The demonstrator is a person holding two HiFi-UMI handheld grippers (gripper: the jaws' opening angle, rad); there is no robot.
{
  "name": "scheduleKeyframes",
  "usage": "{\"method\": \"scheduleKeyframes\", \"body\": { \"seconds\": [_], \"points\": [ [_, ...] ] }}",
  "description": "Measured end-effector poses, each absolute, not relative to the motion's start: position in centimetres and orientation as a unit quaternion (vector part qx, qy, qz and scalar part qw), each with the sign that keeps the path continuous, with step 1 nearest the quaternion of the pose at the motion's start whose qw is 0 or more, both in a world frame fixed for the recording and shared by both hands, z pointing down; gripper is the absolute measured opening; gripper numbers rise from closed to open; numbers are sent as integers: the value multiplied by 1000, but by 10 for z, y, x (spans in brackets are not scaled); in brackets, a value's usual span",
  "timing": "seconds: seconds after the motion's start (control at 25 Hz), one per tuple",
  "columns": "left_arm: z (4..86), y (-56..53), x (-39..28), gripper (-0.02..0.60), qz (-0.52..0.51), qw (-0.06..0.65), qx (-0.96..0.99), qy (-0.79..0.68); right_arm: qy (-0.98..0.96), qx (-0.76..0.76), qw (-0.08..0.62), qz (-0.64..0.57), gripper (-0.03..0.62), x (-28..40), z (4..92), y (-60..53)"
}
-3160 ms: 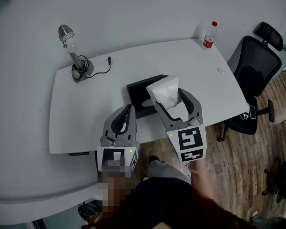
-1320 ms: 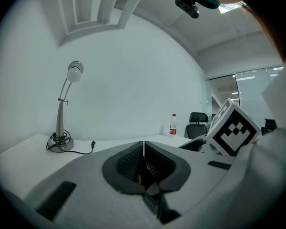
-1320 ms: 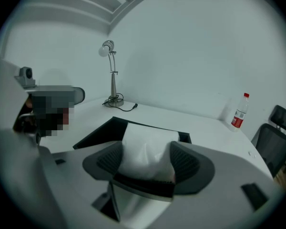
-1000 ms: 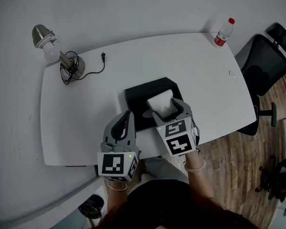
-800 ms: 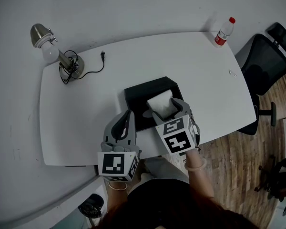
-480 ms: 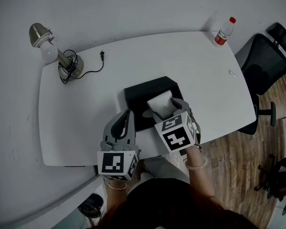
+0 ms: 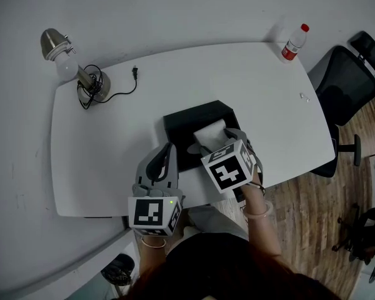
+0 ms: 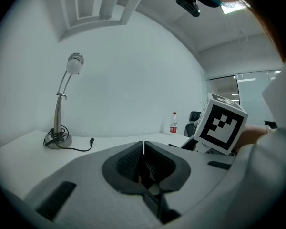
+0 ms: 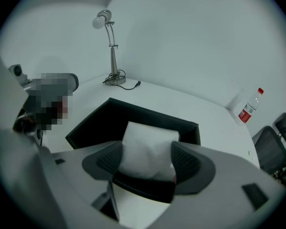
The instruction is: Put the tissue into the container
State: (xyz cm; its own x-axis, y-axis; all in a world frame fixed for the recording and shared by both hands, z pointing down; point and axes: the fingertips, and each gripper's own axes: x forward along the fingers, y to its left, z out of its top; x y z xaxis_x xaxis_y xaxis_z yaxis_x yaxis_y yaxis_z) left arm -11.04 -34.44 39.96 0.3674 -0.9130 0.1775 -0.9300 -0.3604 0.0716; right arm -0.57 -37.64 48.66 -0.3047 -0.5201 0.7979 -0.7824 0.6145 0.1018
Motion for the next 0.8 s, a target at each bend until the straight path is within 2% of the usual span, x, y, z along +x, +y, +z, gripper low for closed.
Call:
{"method": "scheduleKeyframes", "body": {
  "seconds": [0.28, 0.8],
  "points": [
    [398, -341, -113, 29, 55, 78, 821, -562, -794, 406, 424, 154, 330, -7, 486, -376],
    [387, -329, -114, 29, 54, 64, 823, -563, -812, 427, 375, 131, 330, -8, 466, -370]
  ]
}}
